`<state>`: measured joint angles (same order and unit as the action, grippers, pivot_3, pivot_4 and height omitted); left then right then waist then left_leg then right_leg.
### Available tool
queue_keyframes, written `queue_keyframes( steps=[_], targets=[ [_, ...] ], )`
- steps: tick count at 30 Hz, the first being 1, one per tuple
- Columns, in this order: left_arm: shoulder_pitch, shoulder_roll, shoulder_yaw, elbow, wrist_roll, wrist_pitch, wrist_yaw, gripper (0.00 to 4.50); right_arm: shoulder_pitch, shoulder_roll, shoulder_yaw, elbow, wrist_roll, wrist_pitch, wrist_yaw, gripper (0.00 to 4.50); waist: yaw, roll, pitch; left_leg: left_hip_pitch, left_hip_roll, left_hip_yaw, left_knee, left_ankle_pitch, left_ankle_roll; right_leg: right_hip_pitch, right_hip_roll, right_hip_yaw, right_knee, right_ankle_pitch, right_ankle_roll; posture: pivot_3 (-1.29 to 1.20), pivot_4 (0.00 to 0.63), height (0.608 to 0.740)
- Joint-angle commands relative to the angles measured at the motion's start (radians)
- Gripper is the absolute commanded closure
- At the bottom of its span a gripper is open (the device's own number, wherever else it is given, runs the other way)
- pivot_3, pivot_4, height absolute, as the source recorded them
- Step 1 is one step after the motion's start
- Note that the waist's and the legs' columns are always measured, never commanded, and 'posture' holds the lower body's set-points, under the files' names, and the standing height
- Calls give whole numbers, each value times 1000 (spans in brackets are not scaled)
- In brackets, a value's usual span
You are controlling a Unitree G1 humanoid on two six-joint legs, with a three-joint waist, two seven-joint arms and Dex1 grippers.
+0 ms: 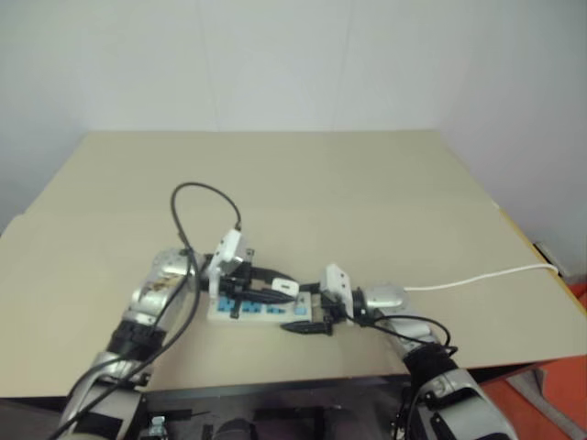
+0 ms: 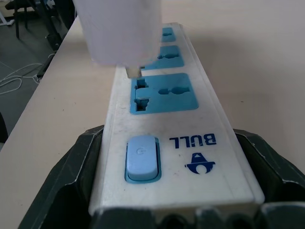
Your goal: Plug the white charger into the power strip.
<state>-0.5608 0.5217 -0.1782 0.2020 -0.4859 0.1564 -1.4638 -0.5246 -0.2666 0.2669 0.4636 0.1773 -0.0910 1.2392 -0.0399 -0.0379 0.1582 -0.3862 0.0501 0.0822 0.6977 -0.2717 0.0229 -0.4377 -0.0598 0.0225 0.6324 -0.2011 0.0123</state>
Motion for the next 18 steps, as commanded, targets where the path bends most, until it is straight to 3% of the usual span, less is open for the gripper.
queue_keyframes(
  steps=[1,18],
  targets=[
    [16,-6,35,-60,-5,11,41,3478,5,-4,1,1,-9,1,-6,1063,0,0,0,0,0,0,0,0,0,0,0,0,0,0,0,0,150,740],
    [86,-3,59,-87,-9,11,63,3478,2,-3,3,6,-9,0,-2,1063,1,0,0,0,0,0,-1,0,0,0,0,0,-1,0,0,0,150,740]
  ],
)
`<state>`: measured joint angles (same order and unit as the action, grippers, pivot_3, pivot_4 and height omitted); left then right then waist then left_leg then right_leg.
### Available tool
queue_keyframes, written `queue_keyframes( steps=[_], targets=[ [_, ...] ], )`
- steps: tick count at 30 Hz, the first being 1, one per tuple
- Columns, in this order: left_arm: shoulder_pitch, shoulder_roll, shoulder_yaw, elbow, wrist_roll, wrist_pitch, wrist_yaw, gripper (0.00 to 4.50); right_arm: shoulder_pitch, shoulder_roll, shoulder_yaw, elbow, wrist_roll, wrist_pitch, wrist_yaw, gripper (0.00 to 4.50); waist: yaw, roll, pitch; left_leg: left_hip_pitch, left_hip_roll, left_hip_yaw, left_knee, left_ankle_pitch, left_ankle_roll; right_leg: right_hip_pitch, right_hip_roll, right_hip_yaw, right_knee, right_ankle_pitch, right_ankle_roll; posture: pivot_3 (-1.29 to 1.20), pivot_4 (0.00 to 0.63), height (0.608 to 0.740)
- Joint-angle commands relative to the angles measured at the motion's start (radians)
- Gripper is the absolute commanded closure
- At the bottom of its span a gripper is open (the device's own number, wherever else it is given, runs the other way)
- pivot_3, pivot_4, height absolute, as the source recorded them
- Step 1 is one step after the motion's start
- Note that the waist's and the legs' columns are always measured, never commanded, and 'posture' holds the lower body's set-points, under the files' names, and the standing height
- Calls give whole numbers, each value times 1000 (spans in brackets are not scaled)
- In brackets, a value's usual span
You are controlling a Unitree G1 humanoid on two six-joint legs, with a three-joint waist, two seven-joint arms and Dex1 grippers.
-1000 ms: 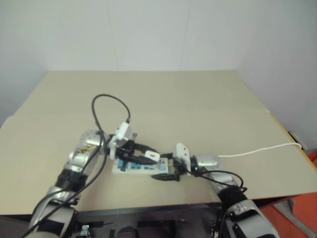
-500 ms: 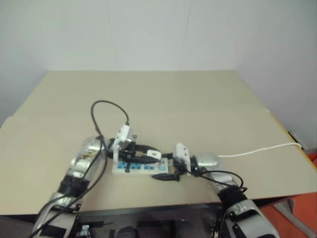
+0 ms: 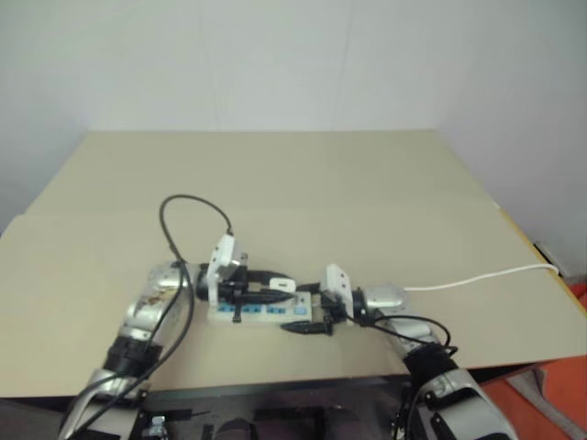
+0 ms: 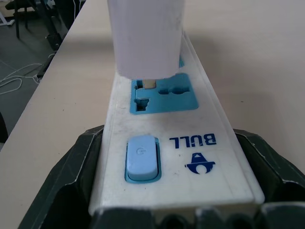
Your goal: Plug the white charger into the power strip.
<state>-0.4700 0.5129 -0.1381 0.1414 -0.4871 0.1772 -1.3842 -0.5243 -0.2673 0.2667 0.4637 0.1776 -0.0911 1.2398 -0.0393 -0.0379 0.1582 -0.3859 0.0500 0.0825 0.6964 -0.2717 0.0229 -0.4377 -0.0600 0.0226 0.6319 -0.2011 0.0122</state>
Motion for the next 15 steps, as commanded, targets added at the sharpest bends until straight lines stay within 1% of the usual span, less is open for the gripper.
queue_keyframes(
  steps=[1,6,15],
  targets=[
    [-4,7,19,-25,-8,-11,-22,3478,3,-2,3,6,-9,0,-3,1063,0,0,0,0,0,0,0,0,0,0,0,0,0,0,0,0,150,740],
    [-8,4,20,11,0,-63,-76,3478,6,-2,4,3,-9,2,-5,1063,0,0,0,0,0,0,0,0,0,0,0,0,0,0,0,0,150,740],
    [-25,-26,21,84,21,-127,-89,3478,10,-1,3,-4,-8,5,-8,1063,0,0,0,0,0,0,0,0,0,0,0,0,0,0,0,0,150,740]
  ],
)
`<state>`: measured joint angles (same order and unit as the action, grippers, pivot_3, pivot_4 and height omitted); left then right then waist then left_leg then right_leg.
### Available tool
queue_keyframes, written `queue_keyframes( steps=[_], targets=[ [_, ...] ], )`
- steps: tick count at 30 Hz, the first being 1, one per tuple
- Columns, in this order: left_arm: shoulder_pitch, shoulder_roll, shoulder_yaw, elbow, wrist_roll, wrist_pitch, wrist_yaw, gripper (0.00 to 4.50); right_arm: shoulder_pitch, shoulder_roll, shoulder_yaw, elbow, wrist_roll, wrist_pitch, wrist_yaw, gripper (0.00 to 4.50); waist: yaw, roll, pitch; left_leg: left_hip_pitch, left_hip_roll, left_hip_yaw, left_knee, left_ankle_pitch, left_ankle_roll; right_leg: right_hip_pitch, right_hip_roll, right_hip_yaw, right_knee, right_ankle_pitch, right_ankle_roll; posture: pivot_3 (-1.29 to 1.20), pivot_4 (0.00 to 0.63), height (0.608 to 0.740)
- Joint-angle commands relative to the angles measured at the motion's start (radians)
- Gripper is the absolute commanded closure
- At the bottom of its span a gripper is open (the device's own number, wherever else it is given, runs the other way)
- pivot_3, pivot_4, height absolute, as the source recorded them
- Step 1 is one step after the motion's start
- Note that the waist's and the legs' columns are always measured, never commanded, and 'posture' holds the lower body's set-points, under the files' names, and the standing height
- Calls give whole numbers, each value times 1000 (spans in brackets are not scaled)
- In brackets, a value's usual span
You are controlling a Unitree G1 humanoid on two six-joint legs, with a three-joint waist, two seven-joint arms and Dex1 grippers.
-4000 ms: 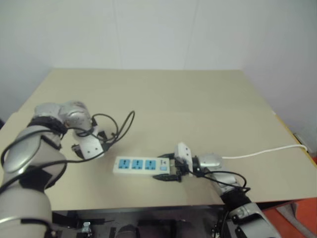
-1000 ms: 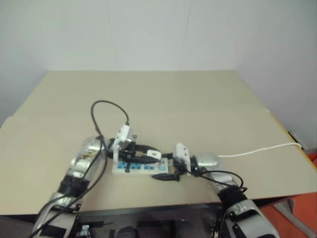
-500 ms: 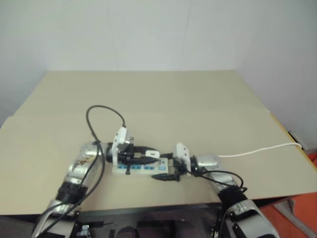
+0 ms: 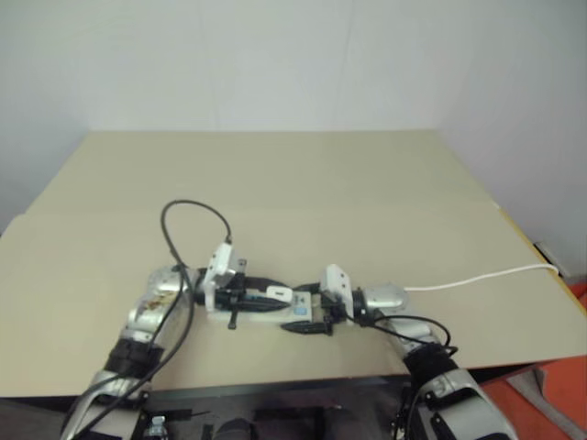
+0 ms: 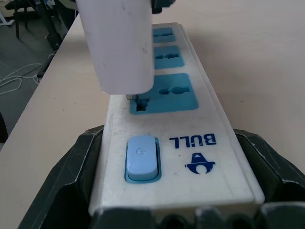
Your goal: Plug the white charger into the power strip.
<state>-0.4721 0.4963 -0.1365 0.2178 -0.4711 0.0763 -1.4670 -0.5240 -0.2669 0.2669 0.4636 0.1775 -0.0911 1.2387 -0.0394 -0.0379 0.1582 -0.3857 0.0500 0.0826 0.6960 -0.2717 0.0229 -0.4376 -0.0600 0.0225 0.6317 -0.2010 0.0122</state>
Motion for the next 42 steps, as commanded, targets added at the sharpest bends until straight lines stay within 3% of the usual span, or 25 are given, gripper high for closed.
queue_keyframes(
  steps=[1,30,42],
  targets=[
    [-23,-12,19,14,7,-33,-4,3478,10,-2,3,-4,-8,5,-7,1063,0,0,0,0,0,0,0,0,0,0,0,0,0,0,0,0,150,740],
    [16,-46,-4,159,90,-124,18,3478,19,-16,5,-21,-7,18,-2,1063,6,1,-2,3,0,0,0,0,0,3,0,0,0,0,0,0,150,740],
    [35,-19,-20,238,125,-145,3,3478,13,-19,5,-19,-5,20,3,1063,11,2,-4,9,0,0,-2,0,0,8,0,0,-2,0,0,0,150,740]
  ],
)
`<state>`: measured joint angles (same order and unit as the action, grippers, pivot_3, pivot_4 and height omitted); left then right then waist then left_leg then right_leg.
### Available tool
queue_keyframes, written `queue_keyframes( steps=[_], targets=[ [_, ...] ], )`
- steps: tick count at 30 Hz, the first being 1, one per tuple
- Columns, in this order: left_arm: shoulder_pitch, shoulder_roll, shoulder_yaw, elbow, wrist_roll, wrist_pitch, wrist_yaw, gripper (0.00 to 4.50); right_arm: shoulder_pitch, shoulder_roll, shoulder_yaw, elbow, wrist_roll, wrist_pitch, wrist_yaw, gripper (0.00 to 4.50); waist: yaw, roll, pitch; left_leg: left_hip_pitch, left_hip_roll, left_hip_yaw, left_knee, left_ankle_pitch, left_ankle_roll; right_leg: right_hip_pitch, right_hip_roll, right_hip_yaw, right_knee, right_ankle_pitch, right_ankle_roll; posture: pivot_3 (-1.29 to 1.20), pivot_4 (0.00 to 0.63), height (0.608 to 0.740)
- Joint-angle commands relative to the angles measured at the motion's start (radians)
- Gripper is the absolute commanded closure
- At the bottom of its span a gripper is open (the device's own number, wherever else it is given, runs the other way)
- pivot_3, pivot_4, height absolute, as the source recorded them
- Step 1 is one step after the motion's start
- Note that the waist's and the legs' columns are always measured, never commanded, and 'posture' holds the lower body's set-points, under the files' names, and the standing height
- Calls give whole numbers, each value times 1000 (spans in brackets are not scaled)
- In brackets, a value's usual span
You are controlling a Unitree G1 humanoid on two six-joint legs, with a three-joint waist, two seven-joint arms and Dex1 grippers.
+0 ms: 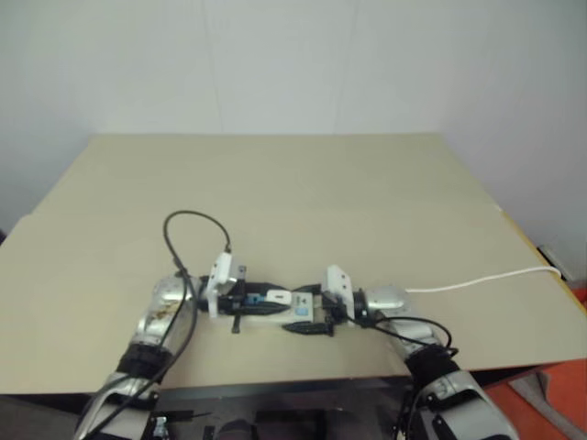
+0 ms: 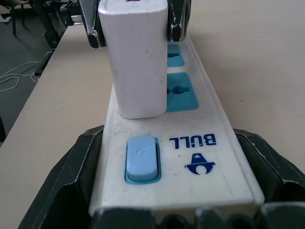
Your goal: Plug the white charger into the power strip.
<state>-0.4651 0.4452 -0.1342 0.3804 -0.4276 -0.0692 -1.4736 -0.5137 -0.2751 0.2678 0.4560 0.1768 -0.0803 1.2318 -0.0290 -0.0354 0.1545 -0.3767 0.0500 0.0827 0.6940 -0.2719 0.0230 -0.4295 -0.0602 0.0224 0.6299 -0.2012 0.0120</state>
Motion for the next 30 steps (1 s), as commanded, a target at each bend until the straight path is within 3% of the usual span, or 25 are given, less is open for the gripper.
queue_keyframes(
  steps=[1,14,27,30],
  targets=[
    [26,31,-24,82,85,-3,10,3478,2,-11,4,-12,-5,10,10,1063,0,0,0,2,0,0,-1,0,0,2,0,0,-1,0,0,0,150,740],
    [-19,21,-77,181,119,-50,-1,3478,2,-11,4,-17,-6,15,7,1063,10,2,-5,7,0,0,-1,0,0,7,0,0,-1,-1,0,0,150,740],
    [3,41,-101,154,141,-2,32,3478,-1,-11,2,-16,-7,16,5,1063,12,4,-11,7,0,0,-2,0,0,7,0,0,-1,-1,-1,0,150,740],
    [1,45,-100,136,135,28,44,3478,-3,-9,3,-13,-8,15,5,1063,12,5,-12,7,0,0,-2,0,0,7,0,0,-1,-5,5,0,150,740]
  ],
)
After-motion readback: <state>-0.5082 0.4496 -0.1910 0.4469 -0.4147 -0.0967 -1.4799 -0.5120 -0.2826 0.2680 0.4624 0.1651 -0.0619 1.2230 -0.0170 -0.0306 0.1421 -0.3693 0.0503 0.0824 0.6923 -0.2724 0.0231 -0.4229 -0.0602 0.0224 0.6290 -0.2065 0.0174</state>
